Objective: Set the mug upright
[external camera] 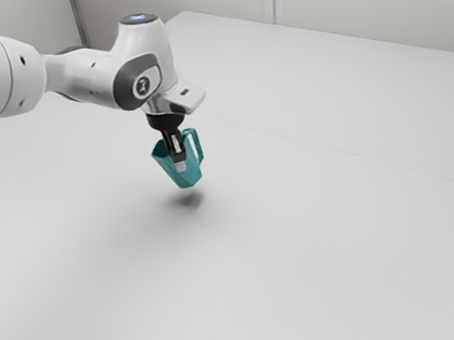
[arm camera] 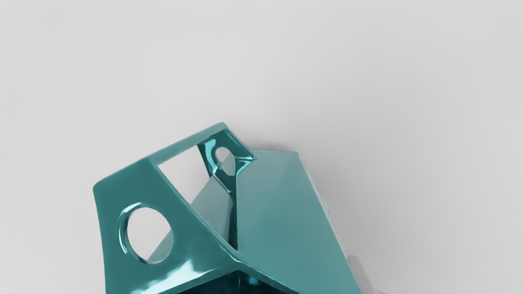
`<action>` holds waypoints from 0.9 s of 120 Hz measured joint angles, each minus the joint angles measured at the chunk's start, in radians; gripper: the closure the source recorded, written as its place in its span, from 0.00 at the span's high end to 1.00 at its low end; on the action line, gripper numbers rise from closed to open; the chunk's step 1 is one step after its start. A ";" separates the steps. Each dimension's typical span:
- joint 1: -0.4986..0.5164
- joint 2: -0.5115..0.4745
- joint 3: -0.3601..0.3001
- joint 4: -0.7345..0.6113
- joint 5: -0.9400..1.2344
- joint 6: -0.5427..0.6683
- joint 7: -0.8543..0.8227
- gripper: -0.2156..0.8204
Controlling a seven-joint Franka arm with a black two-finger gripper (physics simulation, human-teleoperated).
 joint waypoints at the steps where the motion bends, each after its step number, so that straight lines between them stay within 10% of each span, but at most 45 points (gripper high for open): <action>1: -0.001 0.000 0.000 0.000 0.003 0.002 0.000 0.04; 108: -0.020 0.013 0.000 -0.017 0.115 -0.186 -0.052 0.04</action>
